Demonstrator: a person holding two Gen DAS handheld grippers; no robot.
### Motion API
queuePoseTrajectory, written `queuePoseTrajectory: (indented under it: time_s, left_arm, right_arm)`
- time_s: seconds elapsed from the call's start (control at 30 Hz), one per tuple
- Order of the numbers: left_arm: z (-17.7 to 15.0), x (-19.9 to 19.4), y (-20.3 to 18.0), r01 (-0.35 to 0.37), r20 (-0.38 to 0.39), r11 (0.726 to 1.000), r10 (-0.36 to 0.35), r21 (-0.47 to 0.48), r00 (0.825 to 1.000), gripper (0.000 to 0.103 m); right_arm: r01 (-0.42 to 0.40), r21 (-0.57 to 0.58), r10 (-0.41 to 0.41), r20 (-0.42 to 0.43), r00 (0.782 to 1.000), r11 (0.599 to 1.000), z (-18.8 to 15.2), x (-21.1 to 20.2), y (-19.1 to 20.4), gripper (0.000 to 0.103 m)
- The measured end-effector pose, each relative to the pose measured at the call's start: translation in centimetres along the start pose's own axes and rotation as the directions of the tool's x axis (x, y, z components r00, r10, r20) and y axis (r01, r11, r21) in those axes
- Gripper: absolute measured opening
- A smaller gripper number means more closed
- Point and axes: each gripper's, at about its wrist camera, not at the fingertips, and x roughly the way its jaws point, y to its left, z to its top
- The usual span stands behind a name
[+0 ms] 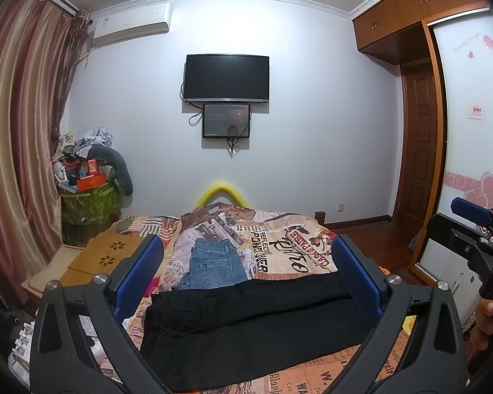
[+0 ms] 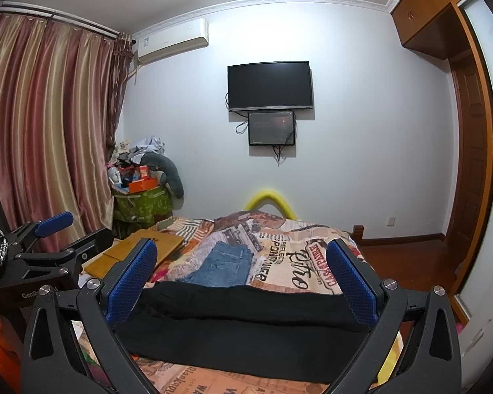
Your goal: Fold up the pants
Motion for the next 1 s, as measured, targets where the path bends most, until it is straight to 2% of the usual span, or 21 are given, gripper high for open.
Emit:
queuePoseTrajectory:
  time_s: [0.73, 1.0]
  left_arm:
    - [0.5, 0.3, -0.6, 0.009, 0.000, 1.000, -0.009, 0.010, 1.000, 0.103]
    - [0.5, 1.5, -0.4, 0.016, -0.010, 1.000, -0.016, 0.014, 1.000, 0.103]
  right_arm:
    - [0.008, 0.012, -0.008, -0.010, 1.000, 1.000, 0.0, 0.0, -0.8, 0.102]
    - [0.016, 0.012, -0.016, -0.022, 1.000, 1.000, 0.0, 0.8, -1.1, 0.102]
